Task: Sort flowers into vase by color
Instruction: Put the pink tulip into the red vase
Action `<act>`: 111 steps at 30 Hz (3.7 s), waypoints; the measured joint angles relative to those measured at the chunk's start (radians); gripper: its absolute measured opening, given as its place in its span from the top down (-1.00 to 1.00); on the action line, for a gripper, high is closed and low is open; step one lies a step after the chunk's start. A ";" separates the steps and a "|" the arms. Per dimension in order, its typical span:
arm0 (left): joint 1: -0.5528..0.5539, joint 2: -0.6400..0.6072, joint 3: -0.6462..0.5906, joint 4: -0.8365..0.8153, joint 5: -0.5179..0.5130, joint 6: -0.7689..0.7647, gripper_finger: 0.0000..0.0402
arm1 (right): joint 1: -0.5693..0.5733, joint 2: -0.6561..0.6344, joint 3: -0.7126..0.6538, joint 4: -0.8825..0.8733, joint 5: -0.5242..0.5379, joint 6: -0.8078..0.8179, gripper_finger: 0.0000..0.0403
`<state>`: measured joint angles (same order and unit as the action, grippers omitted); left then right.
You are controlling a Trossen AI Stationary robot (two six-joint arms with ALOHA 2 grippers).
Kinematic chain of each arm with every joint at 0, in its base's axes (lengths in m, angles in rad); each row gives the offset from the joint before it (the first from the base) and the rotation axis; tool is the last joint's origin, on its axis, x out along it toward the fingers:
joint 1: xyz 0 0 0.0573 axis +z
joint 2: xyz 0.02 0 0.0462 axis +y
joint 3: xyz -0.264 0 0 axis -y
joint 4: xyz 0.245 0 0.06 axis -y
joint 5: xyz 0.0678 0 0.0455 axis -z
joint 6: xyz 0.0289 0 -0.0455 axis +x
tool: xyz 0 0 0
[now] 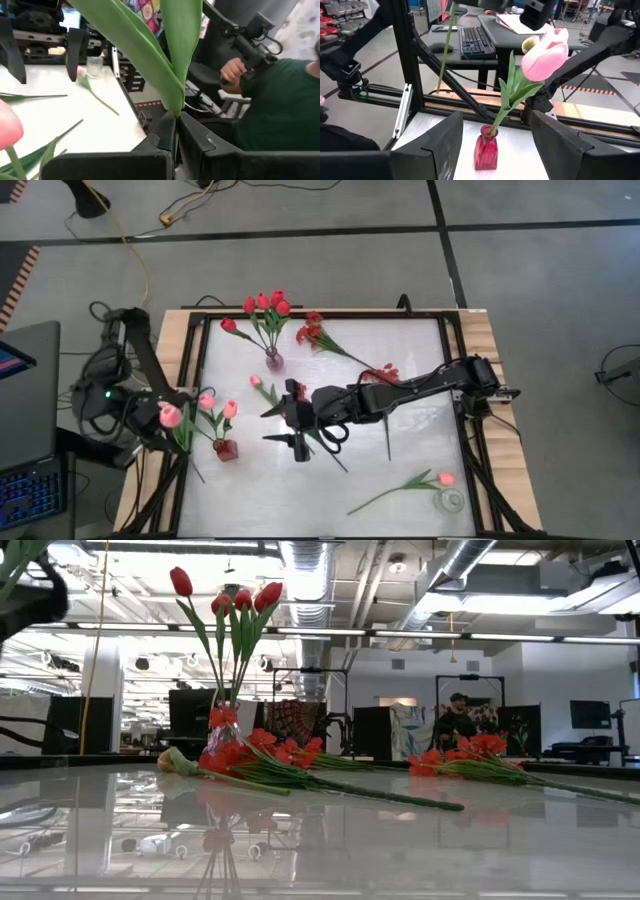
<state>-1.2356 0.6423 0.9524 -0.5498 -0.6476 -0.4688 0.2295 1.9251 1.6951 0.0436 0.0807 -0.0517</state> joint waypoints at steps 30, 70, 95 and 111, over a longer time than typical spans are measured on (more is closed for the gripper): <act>-0.177 0.017 -0.051 -0.439 -0.432 -0.308 1.00 | 0.005 0.000 -0.001 -0.008 -0.001 0.020 -0.29; -0.176 0.022 -0.223 -0.447 -0.401 -0.416 0.87 | -0.003 0.001 -0.001 0.001 -0.001 0.026 -0.29; -0.176 0.022 0.126 -0.433 -0.303 -0.159 0.03 | -0.006 0.001 -0.001 0.000 -0.002 0.074 -0.29; -0.144 -0.056 0.262 -0.457 -0.544 0.074 0.03 | -0.049 0.252 0.034 -0.135 0.052 0.443 -0.29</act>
<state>-1.3793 0.5860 1.2144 -1.0069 -1.1915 -0.3949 0.1807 2.1770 1.7289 -0.0914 0.1329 0.3912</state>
